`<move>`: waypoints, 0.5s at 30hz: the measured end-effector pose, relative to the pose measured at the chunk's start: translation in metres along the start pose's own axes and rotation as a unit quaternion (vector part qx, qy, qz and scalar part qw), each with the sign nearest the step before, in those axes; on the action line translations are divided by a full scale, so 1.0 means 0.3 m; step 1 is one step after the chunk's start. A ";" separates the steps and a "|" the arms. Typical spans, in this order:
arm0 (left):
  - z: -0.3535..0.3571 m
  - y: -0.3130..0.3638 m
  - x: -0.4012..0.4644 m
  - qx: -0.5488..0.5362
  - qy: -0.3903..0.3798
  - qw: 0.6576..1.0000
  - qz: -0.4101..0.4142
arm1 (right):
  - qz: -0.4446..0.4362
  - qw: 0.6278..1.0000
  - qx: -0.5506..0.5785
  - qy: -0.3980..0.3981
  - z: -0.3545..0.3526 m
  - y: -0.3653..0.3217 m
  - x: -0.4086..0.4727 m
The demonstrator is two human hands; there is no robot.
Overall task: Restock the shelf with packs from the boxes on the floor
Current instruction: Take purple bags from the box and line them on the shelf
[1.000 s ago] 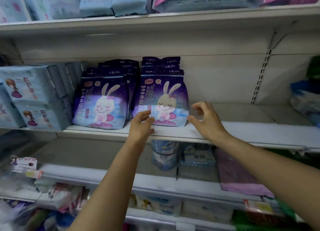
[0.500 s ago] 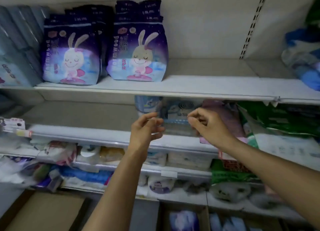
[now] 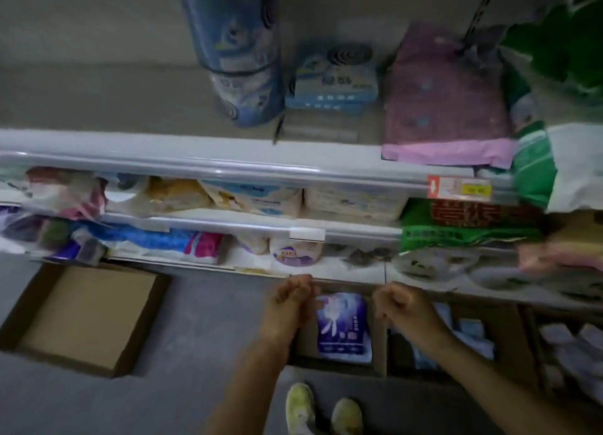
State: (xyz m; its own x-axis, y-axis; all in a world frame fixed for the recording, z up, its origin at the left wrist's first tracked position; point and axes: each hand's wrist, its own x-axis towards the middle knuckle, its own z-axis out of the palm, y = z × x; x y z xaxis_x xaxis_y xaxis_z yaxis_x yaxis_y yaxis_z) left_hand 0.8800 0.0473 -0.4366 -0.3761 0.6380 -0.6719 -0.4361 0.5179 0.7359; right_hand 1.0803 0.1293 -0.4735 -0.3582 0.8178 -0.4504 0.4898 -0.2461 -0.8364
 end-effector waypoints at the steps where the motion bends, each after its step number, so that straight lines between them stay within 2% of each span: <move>1: -0.002 -0.050 0.040 0.011 0.002 1.000 -0.014 | 0.029 1.000 0.002 -0.004 0.032 0.064 0.017; 7: -0.033 -0.389 0.302 0.042 0.008 0.994 -0.102 | 0.198 0.978 0.067 -0.012 0.220 0.489 0.136; 15: -0.103 -0.891 0.721 0.093 0.023 0.975 -0.199 | 0.347 0.926 0.124 0.083 0.418 1.016 0.345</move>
State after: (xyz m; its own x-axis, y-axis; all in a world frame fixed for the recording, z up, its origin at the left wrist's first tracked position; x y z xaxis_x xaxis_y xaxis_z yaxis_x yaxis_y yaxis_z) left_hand 0.8899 0.0293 -0.7812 -0.2443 0.3414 -0.9076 -0.4015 0.8164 0.4151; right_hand 1.0929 0.0738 -0.8143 0.1113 0.4813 -0.8695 0.3510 -0.8376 -0.4187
